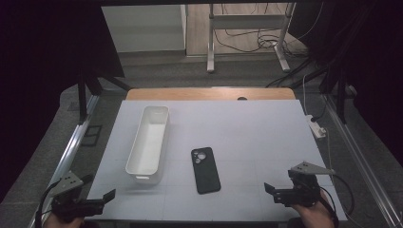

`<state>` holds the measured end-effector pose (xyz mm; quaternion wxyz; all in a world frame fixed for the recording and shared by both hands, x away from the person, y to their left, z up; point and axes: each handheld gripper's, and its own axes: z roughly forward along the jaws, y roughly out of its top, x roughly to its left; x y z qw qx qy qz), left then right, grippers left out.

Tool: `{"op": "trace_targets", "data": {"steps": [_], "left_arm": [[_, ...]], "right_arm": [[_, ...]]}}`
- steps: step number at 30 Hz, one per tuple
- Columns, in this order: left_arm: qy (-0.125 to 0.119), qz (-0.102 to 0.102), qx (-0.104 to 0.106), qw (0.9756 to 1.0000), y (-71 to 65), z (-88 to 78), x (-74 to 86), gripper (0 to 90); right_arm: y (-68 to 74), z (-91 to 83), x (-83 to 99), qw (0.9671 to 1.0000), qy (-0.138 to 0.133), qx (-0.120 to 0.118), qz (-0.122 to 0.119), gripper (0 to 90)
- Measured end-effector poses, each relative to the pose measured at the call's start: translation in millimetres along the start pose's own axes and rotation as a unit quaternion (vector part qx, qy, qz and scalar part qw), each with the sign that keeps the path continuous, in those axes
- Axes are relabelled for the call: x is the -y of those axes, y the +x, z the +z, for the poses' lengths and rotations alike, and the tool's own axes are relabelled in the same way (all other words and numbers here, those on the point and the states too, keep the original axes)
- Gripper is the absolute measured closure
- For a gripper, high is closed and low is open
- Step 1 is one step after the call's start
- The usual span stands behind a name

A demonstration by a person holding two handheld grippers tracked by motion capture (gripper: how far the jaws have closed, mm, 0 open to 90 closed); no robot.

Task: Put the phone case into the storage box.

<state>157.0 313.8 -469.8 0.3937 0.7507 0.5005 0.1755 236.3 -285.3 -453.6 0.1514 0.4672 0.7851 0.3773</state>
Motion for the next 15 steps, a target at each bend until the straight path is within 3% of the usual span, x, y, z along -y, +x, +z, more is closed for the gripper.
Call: {"op": "trace_targets", "data": {"steps": [6, 15], "left_arm": [[-0.003, -0.006, 0.003, 1.0, 1.3, -0.7, 0.4, 0.9], [-0.003, 0.002, 0.001, 1.0, -0.4, -0.5, 0.3, 0.7]], "right_arm": [[1.5, 0.7, -0.4, 1.0, 0.002, 0.001, -0.007, 0.0], [2.4, 2.4, -1.9, 0.9998, 0.009, -0.002, -0.018, 0.0]]}}
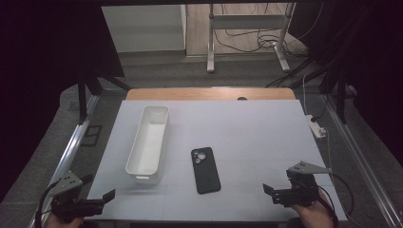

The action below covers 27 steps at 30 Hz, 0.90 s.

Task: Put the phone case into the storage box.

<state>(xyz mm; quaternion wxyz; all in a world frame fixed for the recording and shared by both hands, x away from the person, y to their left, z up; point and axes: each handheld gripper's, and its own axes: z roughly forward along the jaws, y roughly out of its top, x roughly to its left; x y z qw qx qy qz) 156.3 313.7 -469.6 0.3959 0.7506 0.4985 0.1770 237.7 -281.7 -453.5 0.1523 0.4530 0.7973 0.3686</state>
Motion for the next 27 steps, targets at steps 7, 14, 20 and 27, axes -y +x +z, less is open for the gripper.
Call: {"op": "trace_targets", "data": {"steps": [7, 14, 20, 27], "left_arm": [[-0.001, -0.002, 0.002, 1.0, 0.3, -0.2, 0.1, 0.7], [0.0, 0.002, -0.002, 1.0, -0.6, -0.1, -0.1, 0.8], [-0.002, -0.002, -0.004, 1.0, 0.2, -0.6, 0.3, 0.8], [0.001, 0.001, 0.003, 1.0, 0.4, 0.1, -0.1, 1.9]], "right_arm": [[-0.6, 2.3, -4.8, 1.0, 0.0, -0.002, -0.005, 0.0], [1.3, 4.6, -11.4, 0.9999, -0.003, -0.013, -0.01, 0.0], [5.4, 10.8, -20.0, 0.9993, -0.002, -0.028, -0.026, 0.0], [6.4, 16.7, -27.5, 0.9989, 0.003, -0.033, -0.034, 0.0]]}}
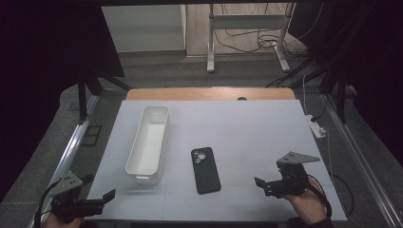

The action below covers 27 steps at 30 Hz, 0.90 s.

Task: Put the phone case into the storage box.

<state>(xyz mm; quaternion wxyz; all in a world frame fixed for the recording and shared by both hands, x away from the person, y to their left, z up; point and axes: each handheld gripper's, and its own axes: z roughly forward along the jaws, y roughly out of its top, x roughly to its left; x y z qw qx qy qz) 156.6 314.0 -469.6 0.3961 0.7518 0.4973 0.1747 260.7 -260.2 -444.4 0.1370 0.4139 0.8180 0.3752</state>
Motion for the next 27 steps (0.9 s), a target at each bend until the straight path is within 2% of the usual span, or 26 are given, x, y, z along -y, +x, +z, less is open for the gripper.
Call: {"op": "trace_targets", "data": {"steps": [13, 20, 27], "left_arm": [[0.001, -0.002, 0.007, 1.0, 1.4, 0.7, -0.1, 1.4], [0.0, -0.004, 0.01, 0.9999, 1.9, 0.3, 0.0, 0.5], [0.001, -0.004, 0.01, 0.9999, 2.0, 0.5, 0.0, 0.4]], "right_arm": [[4.4, 15.2, -8.7, 0.9997, 0.007, -0.021, -0.008, 0.0], [8.7, 21.8, -13.1, 0.9996, 0.009, -0.018, -0.02, 0.0], [12.4, 30.9, -16.9, 0.999, 0.02, -0.027, -0.028, 0.0]]}}
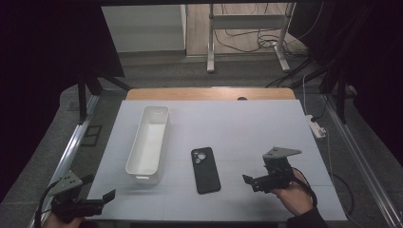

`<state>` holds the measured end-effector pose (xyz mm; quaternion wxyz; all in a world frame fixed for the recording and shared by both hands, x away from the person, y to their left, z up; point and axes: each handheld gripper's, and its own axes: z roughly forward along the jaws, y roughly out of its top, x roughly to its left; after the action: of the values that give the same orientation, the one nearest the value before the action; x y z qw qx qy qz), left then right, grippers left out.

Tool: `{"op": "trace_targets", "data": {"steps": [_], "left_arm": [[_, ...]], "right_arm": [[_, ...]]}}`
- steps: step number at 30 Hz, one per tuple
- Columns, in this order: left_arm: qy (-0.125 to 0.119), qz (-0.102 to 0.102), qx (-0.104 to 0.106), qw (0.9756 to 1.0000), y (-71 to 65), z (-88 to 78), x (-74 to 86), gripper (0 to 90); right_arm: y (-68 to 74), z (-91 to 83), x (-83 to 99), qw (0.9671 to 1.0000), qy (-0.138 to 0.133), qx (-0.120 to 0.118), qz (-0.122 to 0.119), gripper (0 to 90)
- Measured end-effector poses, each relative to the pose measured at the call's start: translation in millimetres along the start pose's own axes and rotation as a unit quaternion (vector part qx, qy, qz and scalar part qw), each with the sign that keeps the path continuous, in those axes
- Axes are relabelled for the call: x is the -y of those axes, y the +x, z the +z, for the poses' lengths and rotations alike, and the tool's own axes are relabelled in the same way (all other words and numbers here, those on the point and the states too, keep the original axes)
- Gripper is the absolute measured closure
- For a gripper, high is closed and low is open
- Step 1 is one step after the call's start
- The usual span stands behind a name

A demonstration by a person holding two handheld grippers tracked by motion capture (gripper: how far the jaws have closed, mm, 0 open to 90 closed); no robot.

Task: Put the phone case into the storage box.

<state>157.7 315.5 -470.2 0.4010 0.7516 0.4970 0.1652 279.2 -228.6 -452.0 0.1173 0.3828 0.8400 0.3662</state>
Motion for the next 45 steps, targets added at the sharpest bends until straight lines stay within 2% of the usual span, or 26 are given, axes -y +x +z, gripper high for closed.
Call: {"op": "trace_targets", "data": {"steps": [16, 22, 32, 45], "left_arm": [[0.004, 0.001, 0.005, 1.0, 0.4, 0.8, -0.2, 0.1], [0.003, -0.001, 0.001, 1.0, 0.5, 0.4, -0.2, 0.1], [0.004, -0.001, 0.002, 1.0, 0.5, 0.6, -0.2, 0.1], [0.003, -0.006, 0.001, 1.0, 1.0, 0.8, -0.1, 0.0]], "right_arm": [[12.2, 19.7, -19.6, 0.9995, 0.017, -0.017, -0.018, 0.0], [17.1, 26.8, -25.1, 0.9988, 0.029, -0.018, -0.036, 0.0], [20.6, 35.4, -30.5, 0.9983, 0.033, -0.024, -0.041, 0.0], [31.7, 53.1, -41.7, 0.9966, 0.044, -0.041, -0.056, 0.0]]}}
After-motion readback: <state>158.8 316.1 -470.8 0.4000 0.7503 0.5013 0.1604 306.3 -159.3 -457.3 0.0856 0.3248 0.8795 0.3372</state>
